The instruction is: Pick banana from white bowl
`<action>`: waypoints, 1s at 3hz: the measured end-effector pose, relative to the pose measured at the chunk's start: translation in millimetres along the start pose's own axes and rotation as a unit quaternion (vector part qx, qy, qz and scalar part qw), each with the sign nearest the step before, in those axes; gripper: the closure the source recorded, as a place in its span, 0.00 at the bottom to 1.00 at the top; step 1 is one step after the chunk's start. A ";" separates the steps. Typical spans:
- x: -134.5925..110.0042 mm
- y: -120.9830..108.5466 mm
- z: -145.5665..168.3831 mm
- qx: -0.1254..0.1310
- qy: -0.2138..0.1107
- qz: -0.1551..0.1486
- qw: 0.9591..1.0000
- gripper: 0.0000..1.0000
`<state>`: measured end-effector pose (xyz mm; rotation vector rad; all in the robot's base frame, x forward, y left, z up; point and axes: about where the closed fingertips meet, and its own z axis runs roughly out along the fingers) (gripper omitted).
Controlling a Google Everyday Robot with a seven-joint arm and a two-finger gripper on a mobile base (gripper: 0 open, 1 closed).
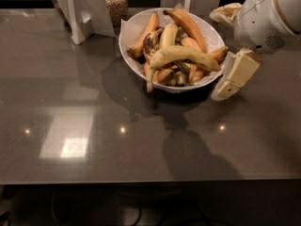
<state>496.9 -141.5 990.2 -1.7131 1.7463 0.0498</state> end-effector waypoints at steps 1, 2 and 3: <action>-16.6 -22.8 18.9 0.014 -0.032 -0.038 0.999 0.00; -16.6 -23.2 19.4 0.014 -0.033 -0.040 0.999 0.00; -15.4 -27.5 19.8 0.029 -0.036 -0.045 0.998 0.00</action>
Offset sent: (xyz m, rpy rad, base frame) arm 0.0224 0.0173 0.0031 0.0269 -0.0578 0.0607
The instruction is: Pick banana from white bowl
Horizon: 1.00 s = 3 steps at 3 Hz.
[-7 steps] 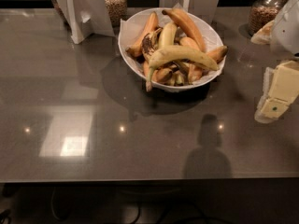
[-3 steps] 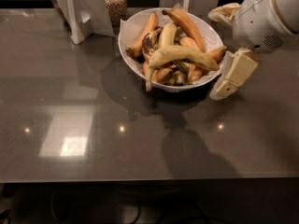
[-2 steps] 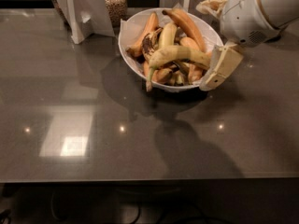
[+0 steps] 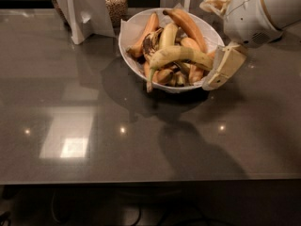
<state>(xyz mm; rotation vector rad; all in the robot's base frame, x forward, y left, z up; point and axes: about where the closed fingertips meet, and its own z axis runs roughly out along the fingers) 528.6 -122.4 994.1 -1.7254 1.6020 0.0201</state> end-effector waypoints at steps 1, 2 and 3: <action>1.3 -8.3 8.4 0.021 0.001 -0.022 1.000 0.00; 4.6 -14.3 23.5 0.035 -0.003 -0.034 0.999 0.00; 12.3 -17.7 38.4 0.037 -0.008 -0.027 0.999 0.11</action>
Offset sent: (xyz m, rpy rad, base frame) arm 0.0411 0.0087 -0.0229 -0.0118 -0.1408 0.0177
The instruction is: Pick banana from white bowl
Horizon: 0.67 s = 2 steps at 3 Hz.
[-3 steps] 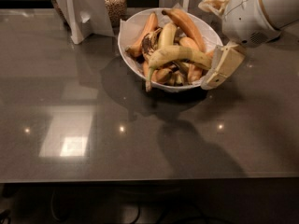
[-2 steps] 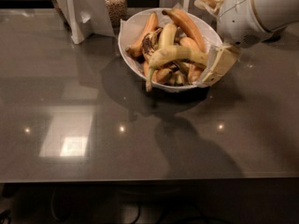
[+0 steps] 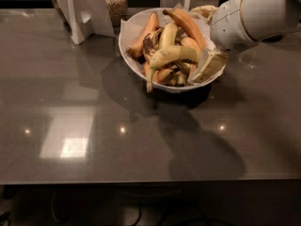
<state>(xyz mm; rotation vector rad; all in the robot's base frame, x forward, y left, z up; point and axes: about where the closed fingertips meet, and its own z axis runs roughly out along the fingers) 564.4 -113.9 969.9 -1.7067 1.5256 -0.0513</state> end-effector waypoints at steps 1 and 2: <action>9.7 0.1 10.8 -0.001 0.000 0.011 1.000 0.22; 18.7 -1.5 17.3 0.002 0.002 0.019 1.000 0.41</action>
Offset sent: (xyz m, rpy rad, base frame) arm 0.0252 -0.0163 -0.0299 0.0279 0.0246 -0.0540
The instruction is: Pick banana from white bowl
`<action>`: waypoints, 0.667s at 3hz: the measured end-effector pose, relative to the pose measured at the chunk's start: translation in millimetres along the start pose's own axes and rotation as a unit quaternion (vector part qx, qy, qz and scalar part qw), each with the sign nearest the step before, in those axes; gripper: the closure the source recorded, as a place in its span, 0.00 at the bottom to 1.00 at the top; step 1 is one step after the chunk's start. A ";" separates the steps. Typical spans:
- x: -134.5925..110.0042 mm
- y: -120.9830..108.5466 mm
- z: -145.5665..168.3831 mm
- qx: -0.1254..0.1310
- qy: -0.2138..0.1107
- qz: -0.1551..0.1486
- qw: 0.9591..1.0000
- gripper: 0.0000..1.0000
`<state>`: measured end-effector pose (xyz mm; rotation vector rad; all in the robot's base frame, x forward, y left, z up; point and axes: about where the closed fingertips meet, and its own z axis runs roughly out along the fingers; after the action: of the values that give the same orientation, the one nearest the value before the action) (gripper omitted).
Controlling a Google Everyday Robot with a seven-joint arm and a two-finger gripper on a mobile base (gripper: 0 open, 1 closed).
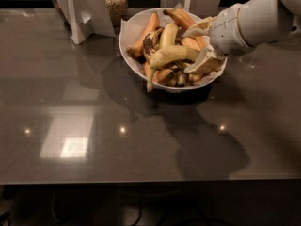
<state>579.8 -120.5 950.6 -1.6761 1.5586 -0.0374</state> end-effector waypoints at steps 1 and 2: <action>6.5 -0.6 5.8 0.001 0.003 0.006 1.000 0.51; 8.9 0.7 9.1 -0.001 0.005 0.008 1.000 0.50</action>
Offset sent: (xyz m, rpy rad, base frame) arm 0.0111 -0.0076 -0.0229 -0.0014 0.0316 -0.0301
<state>586.1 -123.1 939.9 -1.6678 1.5799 -0.0348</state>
